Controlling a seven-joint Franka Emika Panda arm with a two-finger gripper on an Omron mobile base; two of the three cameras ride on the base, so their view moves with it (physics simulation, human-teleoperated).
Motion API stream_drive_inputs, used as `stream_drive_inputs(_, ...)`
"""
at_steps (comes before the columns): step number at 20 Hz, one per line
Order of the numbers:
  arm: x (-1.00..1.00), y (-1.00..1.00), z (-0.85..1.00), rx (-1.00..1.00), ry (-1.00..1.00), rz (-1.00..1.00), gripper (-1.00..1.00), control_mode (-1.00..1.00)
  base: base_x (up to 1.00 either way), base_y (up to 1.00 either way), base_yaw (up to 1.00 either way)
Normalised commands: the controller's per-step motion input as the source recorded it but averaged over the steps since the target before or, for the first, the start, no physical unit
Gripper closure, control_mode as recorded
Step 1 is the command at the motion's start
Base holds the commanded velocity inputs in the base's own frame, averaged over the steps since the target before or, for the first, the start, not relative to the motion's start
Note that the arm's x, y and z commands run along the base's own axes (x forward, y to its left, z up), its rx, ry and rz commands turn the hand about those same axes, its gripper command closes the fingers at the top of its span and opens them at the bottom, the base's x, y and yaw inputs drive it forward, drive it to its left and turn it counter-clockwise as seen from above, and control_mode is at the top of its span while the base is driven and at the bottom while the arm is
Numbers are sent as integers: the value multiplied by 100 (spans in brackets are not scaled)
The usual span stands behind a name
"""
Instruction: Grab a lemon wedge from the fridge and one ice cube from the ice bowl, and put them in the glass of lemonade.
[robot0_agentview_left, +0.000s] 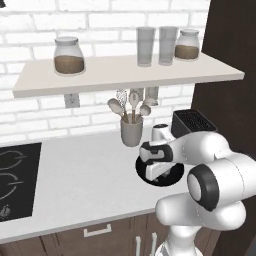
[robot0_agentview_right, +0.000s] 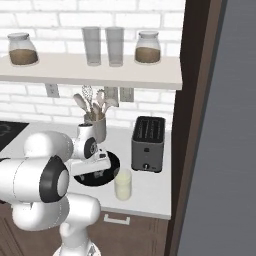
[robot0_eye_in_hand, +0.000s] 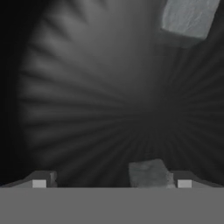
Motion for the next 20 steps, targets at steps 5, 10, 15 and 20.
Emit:
stream_drive_inputs(5,-10,0,0,0,0,0,-100,-100,0,0,0)
stream_drive_inputs(10,0,0,-2,0,0,0,-100,-100,0,0,0)
stream_drive_inputs(15,0,0,-6,0,0,0,100,-100,0,0,0)
stream_drive_inputs(20,0,0,0,0,0,0,100,-100,0,0,0)
